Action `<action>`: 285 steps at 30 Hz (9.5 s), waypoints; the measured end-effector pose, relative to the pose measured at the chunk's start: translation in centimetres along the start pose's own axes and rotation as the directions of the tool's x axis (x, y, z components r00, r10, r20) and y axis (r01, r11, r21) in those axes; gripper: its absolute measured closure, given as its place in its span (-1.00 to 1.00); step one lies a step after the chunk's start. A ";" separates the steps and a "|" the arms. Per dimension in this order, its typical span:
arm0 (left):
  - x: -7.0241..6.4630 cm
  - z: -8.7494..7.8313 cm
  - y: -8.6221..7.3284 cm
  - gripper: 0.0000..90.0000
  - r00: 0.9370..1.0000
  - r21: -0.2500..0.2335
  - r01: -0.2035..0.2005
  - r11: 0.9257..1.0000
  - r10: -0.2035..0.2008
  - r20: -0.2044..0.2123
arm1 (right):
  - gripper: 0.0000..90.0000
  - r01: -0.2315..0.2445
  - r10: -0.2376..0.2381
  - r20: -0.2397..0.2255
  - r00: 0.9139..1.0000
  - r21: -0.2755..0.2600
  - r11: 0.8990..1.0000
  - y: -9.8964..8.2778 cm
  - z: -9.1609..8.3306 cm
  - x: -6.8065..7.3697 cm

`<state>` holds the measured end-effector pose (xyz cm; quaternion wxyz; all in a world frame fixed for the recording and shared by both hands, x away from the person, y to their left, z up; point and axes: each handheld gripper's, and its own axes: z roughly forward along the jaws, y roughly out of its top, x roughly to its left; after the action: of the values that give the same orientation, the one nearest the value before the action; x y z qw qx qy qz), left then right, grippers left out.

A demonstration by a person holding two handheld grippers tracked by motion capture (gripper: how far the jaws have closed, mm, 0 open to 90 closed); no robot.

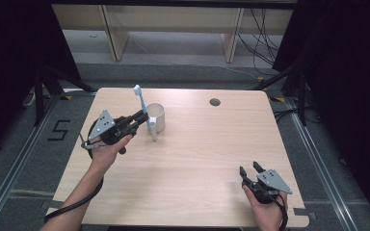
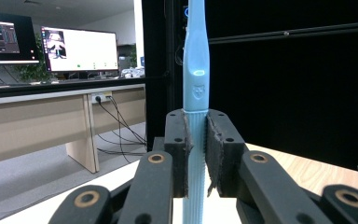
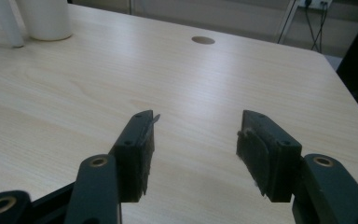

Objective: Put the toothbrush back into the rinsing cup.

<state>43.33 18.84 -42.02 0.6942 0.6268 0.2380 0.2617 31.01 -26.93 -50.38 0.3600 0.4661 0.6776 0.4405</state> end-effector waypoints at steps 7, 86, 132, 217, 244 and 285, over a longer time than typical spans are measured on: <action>0.3 0.7 0.6 0.75 1.000 -0.008 -0.005 1.000 0.005 0.001 | 0.03 -0.012 0.013 0.021 1.000 -0.037 0.999 -0.2 -0.2 0.0; 2.1 3.3 -3.1 0.75 0.996 0.092 -0.004 0.996 0.012 -0.088 | 0.02 -0.020 0.021 0.028 0.999 -0.045 0.999 0.0 -0.4 -0.2; 2.2 3.5 -5.4 0.75 0.993 0.123 0.010 0.992 0.005 -0.115 | 0.02 0.007 -0.006 0.029 1.000 -0.043 0.999 -0.1 -0.3 -0.2; 1.6 1.5 -7.2 -0.05 0.982 0.203 0.090 0.975 -0.054 -0.179 | 0.03 -0.023 0.023 0.007 1.000 -0.034 0.999 -0.2 0.0 0.1; 0.9 -1.7 -6.7 -0.17 0.977 0.252 0.128 0.959 -0.078 -0.199 | 0.03 -0.021 0.022 0.009 1.000 -0.045 0.999 -0.1 0.1 -0.2; 0.1 -8.8 -7.3 -0.24 0.964 0.314 0.153 0.937 -0.071 -0.257 | 0.02 -0.012 0.013 0.029 0.999 -0.042 0.999 0.0 -0.2 -0.4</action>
<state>38.14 24.90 -50.19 0.5589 0.6830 0.3969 0.2521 31.00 -27.40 -50.33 0.3769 0.4691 0.6599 0.4500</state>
